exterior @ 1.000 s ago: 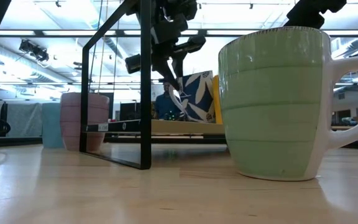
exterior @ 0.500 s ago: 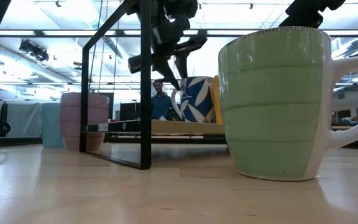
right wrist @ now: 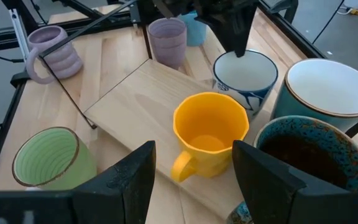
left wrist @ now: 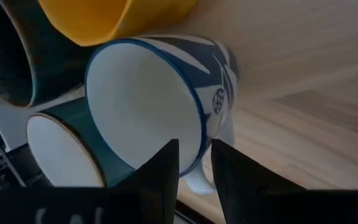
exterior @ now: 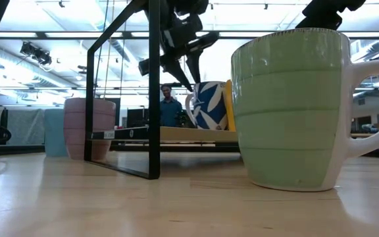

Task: Place coffee mugs
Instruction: Put the white-blue mug on the shelf, then put the light blue mug on the shelf

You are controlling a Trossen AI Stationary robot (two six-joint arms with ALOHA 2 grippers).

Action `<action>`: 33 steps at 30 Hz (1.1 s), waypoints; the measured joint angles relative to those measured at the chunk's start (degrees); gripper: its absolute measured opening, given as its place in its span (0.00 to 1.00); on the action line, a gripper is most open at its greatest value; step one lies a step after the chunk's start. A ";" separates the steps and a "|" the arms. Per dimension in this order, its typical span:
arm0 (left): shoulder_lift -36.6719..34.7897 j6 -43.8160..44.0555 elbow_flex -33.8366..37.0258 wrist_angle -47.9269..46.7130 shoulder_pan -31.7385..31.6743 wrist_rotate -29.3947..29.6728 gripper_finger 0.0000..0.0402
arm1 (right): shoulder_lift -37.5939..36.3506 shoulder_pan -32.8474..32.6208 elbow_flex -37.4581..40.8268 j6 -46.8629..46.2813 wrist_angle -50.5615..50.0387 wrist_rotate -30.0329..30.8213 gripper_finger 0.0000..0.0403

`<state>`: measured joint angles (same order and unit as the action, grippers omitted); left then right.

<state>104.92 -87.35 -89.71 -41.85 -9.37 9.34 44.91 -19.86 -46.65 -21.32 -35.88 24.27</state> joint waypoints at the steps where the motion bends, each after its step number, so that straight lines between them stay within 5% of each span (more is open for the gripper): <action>1: -0.17 0.00 0.00 -0.15 0.00 0.00 0.25 | 0.00 0.00 0.00 0.00 0.02 0.00 0.54; 13: -4.01 6.41 0.02 -1.68 -0.56 2.45 0.21 | 0.00 0.00 0.04 0.11 -0.23 0.02 0.54; 20: -9.01 31.00 0.02 -6.82 -1.74 -0.33 0.21 | -0.02 0.00 0.04 -0.19 0.24 1.27 0.54; 33: -15.16 68.18 0.04 -20.38 -4.30 -0.68 0.21 | -0.07 0.00 0.04 13.14 1.99 15.19 0.54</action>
<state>89.76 -19.18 -89.67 -62.23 -13.67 8.67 44.84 -19.86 -46.61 -8.18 -33.89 39.47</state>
